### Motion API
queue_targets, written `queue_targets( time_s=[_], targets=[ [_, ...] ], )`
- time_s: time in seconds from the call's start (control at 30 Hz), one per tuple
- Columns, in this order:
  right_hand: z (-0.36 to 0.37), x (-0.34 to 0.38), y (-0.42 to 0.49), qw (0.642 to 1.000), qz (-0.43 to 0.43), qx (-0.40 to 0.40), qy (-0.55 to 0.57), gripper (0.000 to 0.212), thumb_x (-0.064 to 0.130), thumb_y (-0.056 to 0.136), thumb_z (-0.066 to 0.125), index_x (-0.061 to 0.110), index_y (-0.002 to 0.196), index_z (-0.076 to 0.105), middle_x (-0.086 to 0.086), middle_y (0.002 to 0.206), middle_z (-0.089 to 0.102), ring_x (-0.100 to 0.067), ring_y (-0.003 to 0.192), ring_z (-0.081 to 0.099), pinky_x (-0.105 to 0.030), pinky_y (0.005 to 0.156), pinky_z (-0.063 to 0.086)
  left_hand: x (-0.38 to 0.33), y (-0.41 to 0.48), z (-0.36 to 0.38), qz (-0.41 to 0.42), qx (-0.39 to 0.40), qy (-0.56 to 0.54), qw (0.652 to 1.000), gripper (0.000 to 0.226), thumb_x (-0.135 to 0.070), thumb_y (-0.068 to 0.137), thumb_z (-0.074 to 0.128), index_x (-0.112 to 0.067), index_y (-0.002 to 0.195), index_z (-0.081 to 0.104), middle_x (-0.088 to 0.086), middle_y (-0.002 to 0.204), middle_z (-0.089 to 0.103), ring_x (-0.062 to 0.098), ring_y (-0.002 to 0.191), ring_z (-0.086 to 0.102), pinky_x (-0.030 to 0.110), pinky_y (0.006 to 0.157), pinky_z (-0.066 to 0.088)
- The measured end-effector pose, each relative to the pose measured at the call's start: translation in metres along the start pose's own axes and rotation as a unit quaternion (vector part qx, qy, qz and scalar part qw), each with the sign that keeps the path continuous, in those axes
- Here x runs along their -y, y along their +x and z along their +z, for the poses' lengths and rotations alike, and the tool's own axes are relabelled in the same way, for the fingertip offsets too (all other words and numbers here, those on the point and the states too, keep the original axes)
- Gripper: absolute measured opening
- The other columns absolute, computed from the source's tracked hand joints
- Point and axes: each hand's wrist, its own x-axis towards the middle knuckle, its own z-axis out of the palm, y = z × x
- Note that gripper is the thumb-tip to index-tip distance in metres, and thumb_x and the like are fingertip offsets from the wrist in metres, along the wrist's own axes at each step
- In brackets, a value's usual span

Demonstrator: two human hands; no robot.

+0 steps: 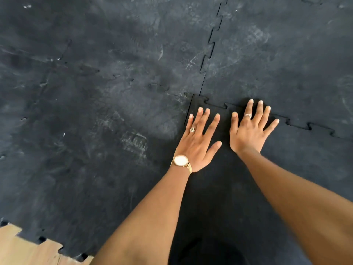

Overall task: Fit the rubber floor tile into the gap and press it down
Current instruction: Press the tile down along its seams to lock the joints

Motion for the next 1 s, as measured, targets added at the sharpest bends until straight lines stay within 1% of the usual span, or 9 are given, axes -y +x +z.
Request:
queue_targets(
  time_s=[0.1,0.2,0.33,0.5,0.57,0.63,0.7,0.83,1.0],
  targets=[
    [-0.001,0.003,-0.001,1.0,0.004,-0.005,0.015,0.065,0.05,0.1,0.016,0.014,0.155,0.011,-0.009,0.164,0.007,-0.029,0.151,-0.002,-0.06,0.118,-0.003,0.001,0.004,0.0,-0.014,-0.03,0.004,0.999,0.063,-0.041,0.099,0.03,-0.011,0.153,0.016,0.02,0.159,0.012,0.033,0.149,-0.002,0.046,0.121,0.001],
    [0.002,0.01,-0.045,0.999,0.027,-0.002,0.027,0.066,0.049,0.101,0.013,0.013,0.155,0.005,-0.007,0.164,0.001,-0.027,0.151,-0.005,-0.056,0.119,-0.004,0.003,0.002,0.003,-0.009,-0.052,-0.068,0.996,0.059,-0.033,0.1,0.037,-0.009,0.152,0.022,0.018,0.159,0.015,0.032,0.149,-0.001,0.042,0.122,0.001],
    [0.009,0.012,-0.11,1.0,-0.013,0.005,0.0,0.064,0.048,0.1,0.01,0.015,0.155,0.001,-0.005,0.164,-0.001,-0.026,0.151,-0.007,-0.054,0.119,-0.006,0.002,0.0,-0.006,-0.02,-0.062,-0.134,0.989,0.057,-0.026,0.101,0.04,-0.006,0.151,0.023,0.015,0.159,0.018,0.027,0.149,0.0,0.043,0.122,0.008],
    [0.01,0.013,-0.105,1.0,-0.007,0.008,-0.017,0.064,0.047,0.1,0.01,0.014,0.155,0.001,-0.006,0.164,0.0,-0.028,0.15,-0.007,-0.057,0.118,-0.005,-0.006,-0.076,-0.001,0.02,0.021,-0.02,0.999,0.064,-0.041,0.1,0.021,-0.006,0.153,0.008,0.012,0.162,0.009,0.022,0.149,-0.005,0.035,0.122,-0.001],
    [0.011,0.014,-0.106,1.0,-0.012,0.007,-0.007,0.064,0.047,0.1,0.01,0.014,0.155,0.003,-0.007,0.164,0.002,-0.029,0.15,-0.006,-0.058,0.118,-0.004,-0.011,-0.095,0.002,0.014,0.042,0.033,0.998,0.065,-0.042,0.1,0.016,-0.009,0.153,0.0,0.013,0.162,0.0,0.024,0.149,-0.011,0.037,0.122,-0.004],
    [0.009,0.013,-0.105,1.0,-0.01,0.002,-0.002,0.064,0.046,0.1,0.01,0.013,0.155,0.004,-0.007,0.164,0.003,-0.029,0.15,-0.005,-0.058,0.118,-0.004,-0.013,-0.093,0.003,-0.023,0.027,0.018,0.999,0.065,-0.041,0.101,0.019,-0.01,0.153,-0.004,0.014,0.162,-0.004,0.024,0.148,-0.014,0.039,0.122,-0.002],
    [0.008,0.013,-0.105,1.0,-0.006,0.003,-0.003,0.064,0.046,0.1,0.009,0.013,0.155,0.005,-0.008,0.164,0.004,-0.029,0.151,-0.005,-0.058,0.119,-0.003,-0.011,-0.089,0.003,-0.042,-0.008,0.001,0.999,0.065,-0.039,0.101,0.023,-0.01,0.153,-0.003,0.015,0.162,0.0,0.025,0.148,-0.012,0.039,0.122,0.001],
    [0.01,0.014,-0.106,1.0,-0.009,0.009,-0.005,0.063,0.045,0.101,0.011,0.012,0.155,0.006,-0.009,0.164,0.005,-0.03,0.151,-0.004,-0.057,0.119,-0.005,-0.008,-0.092,0.006,-0.02,-0.026,-0.016,0.999,0.064,-0.039,0.1,0.027,-0.012,0.154,0.004,0.016,0.161,0.004,0.027,0.149,-0.01,0.039,0.122,-0.001],
    [0.003,0.005,-0.106,0.998,-0.037,0.025,0.034,0.059,0.041,0.103,0.017,0.014,0.155,0.007,-0.006,0.164,0.002,-0.025,0.151,-0.006,-0.052,0.12,-0.008,-0.009,-0.088,0.004,-0.017,-0.019,0.001,1.0,0.062,-0.036,0.1,0.026,-0.013,0.154,0.005,0.016,0.161,0.01,0.028,0.149,-0.003,0.042,0.122,0.005]
  ],
)
